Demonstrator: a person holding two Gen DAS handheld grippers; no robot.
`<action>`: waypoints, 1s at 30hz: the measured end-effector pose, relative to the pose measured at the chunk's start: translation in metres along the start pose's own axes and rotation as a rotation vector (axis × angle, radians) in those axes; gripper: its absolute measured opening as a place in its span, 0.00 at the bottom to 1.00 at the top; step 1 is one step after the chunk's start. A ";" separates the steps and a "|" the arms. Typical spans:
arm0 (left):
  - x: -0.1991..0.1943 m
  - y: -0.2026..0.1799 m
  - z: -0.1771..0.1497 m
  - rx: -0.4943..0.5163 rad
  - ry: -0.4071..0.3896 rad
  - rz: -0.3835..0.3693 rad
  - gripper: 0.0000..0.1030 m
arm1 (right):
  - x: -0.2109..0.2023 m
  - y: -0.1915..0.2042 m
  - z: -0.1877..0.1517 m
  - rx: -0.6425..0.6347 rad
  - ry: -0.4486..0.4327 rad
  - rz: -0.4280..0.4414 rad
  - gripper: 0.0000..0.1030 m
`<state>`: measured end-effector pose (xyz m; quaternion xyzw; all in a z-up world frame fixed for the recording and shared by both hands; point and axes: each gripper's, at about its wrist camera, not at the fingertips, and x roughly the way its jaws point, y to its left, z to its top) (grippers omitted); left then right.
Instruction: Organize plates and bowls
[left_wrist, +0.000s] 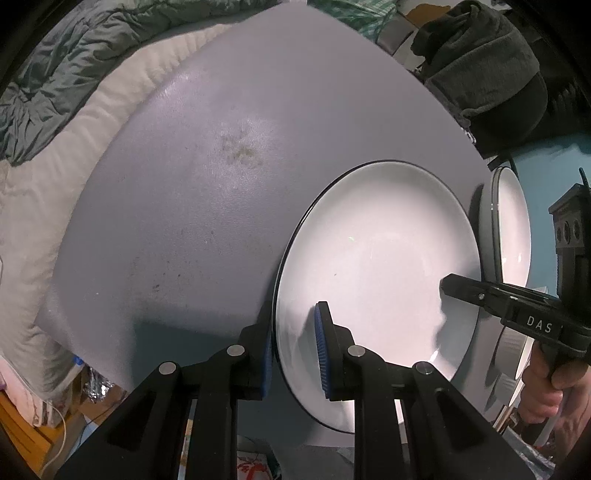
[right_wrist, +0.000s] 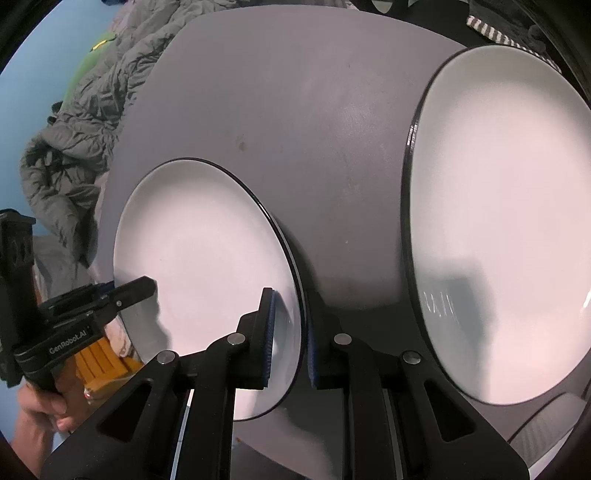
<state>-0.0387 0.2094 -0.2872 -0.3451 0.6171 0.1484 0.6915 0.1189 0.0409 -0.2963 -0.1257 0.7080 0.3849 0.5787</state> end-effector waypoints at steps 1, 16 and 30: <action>-0.002 -0.002 -0.001 0.000 -0.001 -0.003 0.19 | -0.003 0.000 -0.001 0.007 -0.005 0.006 0.14; -0.035 -0.066 0.010 0.100 -0.037 -0.017 0.19 | -0.062 -0.011 -0.011 0.066 -0.080 0.003 0.13; -0.004 -0.183 0.055 0.273 -0.013 -0.037 0.19 | -0.115 -0.106 -0.012 0.201 -0.170 -0.016 0.13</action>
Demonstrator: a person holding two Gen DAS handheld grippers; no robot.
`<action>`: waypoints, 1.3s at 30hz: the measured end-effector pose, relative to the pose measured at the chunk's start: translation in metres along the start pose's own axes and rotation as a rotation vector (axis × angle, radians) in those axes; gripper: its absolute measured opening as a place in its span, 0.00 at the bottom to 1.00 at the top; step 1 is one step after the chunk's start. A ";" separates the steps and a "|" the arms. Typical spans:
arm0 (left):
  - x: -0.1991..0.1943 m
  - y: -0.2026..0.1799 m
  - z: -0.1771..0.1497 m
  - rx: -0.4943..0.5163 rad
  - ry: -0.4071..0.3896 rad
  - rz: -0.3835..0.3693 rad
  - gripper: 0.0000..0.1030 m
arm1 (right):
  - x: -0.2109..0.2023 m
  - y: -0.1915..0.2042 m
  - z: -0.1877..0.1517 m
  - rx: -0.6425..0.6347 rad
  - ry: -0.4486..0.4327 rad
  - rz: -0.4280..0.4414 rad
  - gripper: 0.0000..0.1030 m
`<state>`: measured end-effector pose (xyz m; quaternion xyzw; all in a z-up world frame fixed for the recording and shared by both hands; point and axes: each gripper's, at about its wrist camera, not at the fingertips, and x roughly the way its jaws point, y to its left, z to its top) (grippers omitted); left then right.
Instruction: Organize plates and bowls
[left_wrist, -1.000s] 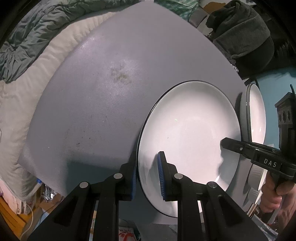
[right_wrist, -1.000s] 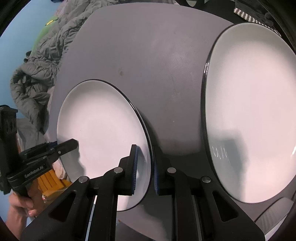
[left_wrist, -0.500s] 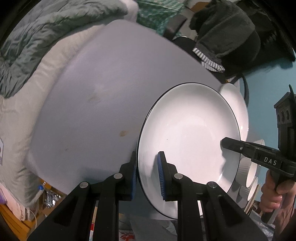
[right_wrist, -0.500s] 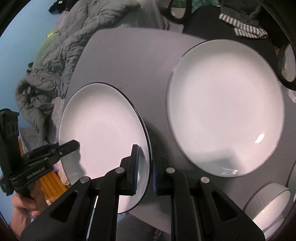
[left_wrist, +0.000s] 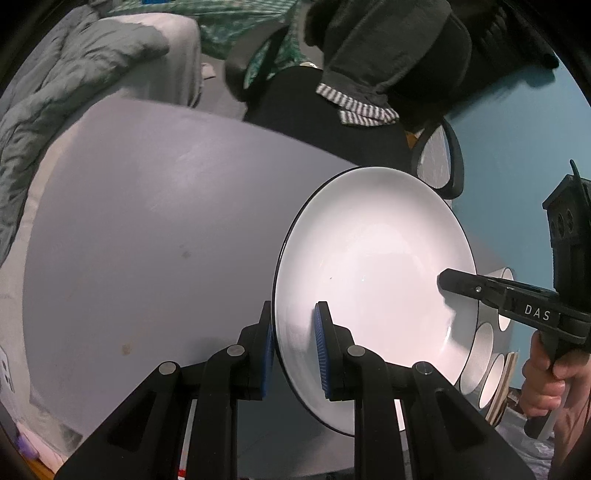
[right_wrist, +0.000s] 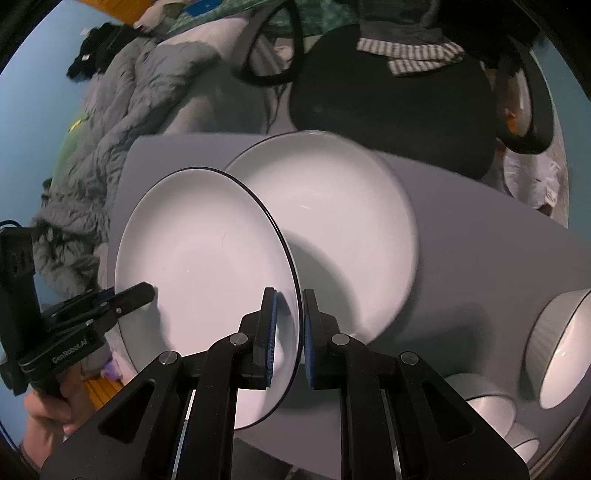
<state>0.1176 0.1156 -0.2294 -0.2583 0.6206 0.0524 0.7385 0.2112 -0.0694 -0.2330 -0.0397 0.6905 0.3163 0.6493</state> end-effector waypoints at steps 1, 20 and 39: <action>0.005 -0.006 0.005 0.007 0.008 0.003 0.19 | -0.001 -0.006 0.002 0.007 -0.002 -0.001 0.13; 0.043 -0.036 0.026 -0.014 0.063 0.071 0.19 | 0.009 -0.056 0.017 0.064 0.035 0.021 0.13; 0.051 -0.042 0.035 0.022 0.095 0.155 0.37 | 0.009 -0.053 0.028 0.081 0.060 -0.045 0.15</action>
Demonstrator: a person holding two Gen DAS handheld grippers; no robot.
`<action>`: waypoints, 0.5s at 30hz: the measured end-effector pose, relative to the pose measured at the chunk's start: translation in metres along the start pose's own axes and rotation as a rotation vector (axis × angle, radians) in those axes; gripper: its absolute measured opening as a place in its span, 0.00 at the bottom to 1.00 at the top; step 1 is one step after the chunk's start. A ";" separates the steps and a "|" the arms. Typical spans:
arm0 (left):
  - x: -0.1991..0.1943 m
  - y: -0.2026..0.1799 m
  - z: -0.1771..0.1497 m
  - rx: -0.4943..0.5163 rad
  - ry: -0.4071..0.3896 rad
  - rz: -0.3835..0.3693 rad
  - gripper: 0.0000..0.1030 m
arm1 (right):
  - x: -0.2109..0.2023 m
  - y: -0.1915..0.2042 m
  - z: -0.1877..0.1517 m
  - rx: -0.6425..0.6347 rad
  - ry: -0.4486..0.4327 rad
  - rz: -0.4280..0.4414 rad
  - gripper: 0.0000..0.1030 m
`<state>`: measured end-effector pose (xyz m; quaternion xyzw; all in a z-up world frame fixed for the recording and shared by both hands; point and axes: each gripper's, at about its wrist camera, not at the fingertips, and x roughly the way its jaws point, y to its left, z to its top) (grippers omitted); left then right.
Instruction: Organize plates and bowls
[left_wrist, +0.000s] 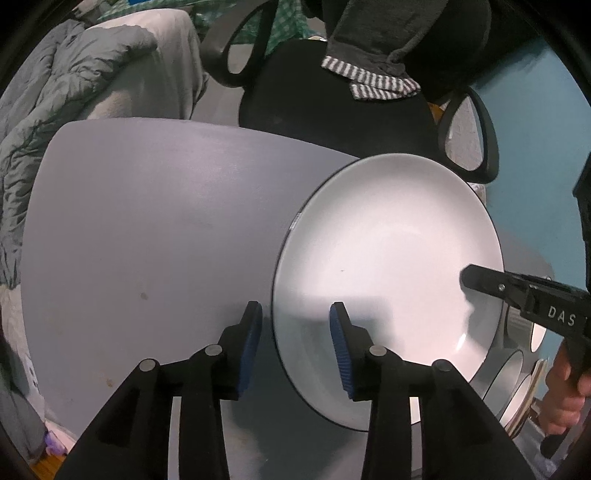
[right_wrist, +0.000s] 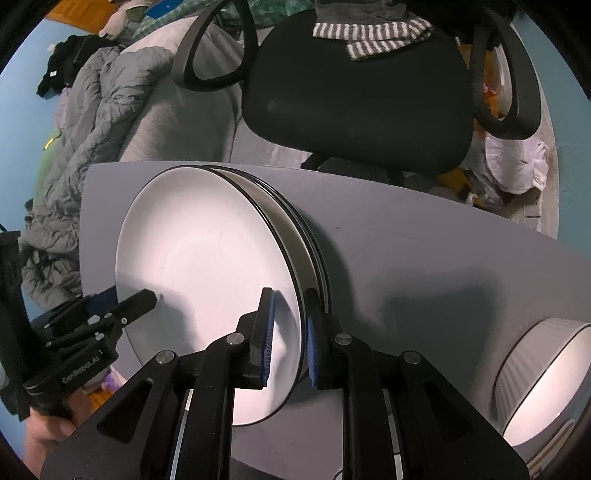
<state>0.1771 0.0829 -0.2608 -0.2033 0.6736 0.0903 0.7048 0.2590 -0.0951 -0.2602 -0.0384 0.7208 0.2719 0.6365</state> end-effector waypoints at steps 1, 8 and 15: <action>0.000 0.001 0.000 -0.004 0.002 0.001 0.37 | 0.000 0.000 0.001 0.003 0.005 -0.005 0.16; -0.005 0.004 -0.001 0.006 -0.011 0.022 0.50 | -0.001 0.008 0.003 0.011 0.032 -0.023 0.34; -0.006 0.005 -0.005 0.009 0.002 0.004 0.51 | 0.001 0.016 0.004 0.027 0.053 -0.049 0.45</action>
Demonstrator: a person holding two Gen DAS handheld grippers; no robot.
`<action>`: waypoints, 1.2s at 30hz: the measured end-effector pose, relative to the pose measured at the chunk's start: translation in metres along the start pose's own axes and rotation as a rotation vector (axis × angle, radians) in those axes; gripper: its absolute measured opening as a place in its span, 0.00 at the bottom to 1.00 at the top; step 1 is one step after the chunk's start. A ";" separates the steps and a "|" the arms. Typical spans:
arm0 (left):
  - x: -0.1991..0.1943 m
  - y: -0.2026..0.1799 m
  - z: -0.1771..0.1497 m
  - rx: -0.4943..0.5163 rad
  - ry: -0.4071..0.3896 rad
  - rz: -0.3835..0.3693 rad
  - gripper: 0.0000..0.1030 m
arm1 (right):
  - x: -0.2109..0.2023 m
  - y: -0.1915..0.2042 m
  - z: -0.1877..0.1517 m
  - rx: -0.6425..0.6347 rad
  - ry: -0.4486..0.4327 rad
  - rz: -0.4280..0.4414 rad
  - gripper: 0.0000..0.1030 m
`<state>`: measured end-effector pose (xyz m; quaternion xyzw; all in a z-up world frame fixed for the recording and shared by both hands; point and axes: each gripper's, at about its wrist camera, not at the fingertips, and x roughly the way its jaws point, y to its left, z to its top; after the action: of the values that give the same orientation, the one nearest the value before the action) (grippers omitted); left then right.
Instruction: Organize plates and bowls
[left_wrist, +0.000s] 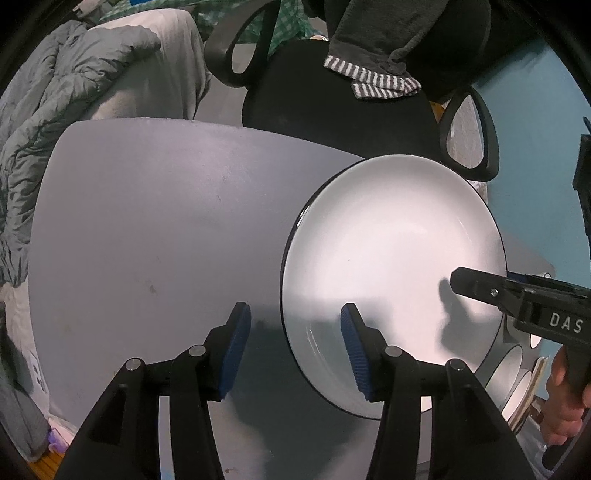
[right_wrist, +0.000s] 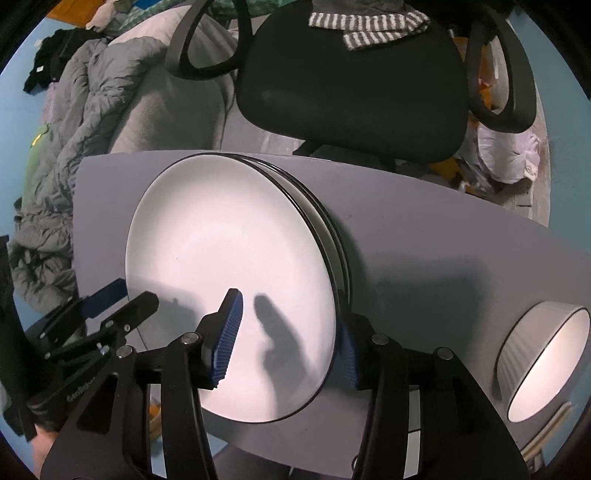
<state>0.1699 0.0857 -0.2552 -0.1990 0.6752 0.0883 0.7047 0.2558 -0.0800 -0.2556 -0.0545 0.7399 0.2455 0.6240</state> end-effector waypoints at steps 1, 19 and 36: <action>-0.001 0.001 -0.001 0.002 0.000 -0.001 0.51 | 0.000 0.001 0.000 0.001 0.002 -0.009 0.45; -0.033 0.007 -0.022 0.024 -0.096 0.009 0.55 | -0.018 0.013 -0.029 0.008 -0.148 -0.164 0.62; -0.133 -0.020 -0.075 0.165 -0.426 0.030 0.66 | -0.107 0.044 -0.096 -0.091 -0.499 -0.367 0.63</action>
<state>0.0994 0.0563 -0.1213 -0.1074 0.5190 0.0832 0.8439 0.1755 -0.1074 -0.1310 -0.1532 0.5297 0.1674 0.8173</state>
